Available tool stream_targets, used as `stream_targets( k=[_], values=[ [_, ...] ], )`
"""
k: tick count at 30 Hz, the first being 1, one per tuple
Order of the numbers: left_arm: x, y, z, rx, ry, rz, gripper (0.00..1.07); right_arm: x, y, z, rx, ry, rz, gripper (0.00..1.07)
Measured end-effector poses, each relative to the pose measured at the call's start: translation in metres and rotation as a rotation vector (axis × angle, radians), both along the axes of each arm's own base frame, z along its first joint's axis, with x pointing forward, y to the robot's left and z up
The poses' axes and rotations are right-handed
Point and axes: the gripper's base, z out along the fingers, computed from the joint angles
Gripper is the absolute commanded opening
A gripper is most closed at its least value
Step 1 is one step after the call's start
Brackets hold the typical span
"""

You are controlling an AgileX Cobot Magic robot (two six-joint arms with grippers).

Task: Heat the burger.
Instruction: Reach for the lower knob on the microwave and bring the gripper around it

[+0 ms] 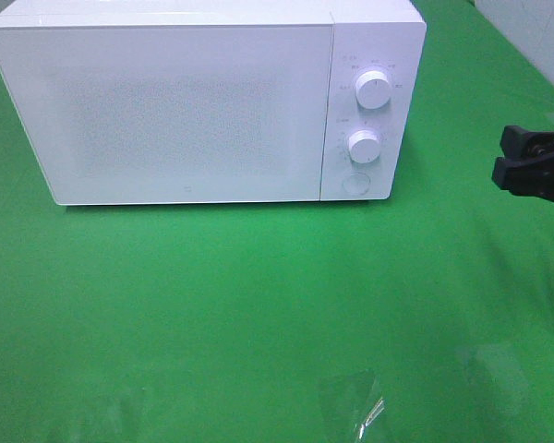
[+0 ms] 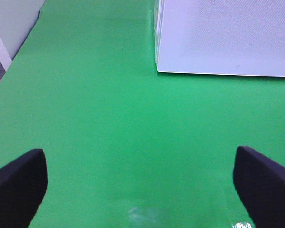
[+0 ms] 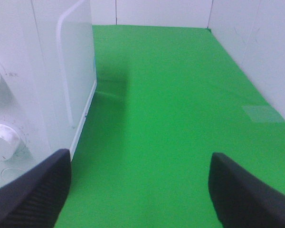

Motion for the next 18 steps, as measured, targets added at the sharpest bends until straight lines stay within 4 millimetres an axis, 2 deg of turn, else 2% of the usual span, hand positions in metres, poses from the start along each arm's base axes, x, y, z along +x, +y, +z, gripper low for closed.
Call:
stream_targets(
  k=[8, 10, 17, 18],
  values=[
    [0.000, 0.000, 0.000, 0.000, 0.000, 0.000, 0.98, -0.001, 0.025, -0.010, -0.026, -0.057, -0.018, 0.75],
    [0.000, 0.000, 0.000, 0.000, 0.000, 0.000, 0.98, -0.005, 0.043, -0.016, -0.033, -0.073, 0.016, 0.75],
    [0.000, 0.000, 0.000, 0.000, 0.000, 0.000, 0.98, -0.011, 0.061, -0.029, -0.017, -0.024, 0.040, 0.75],
    [0.000, 0.000, 0.000, 0.000, 0.000, 0.000, 0.98, -0.011, 0.068, -0.032, -0.002, -0.009, 0.034, 0.75]
  ],
)
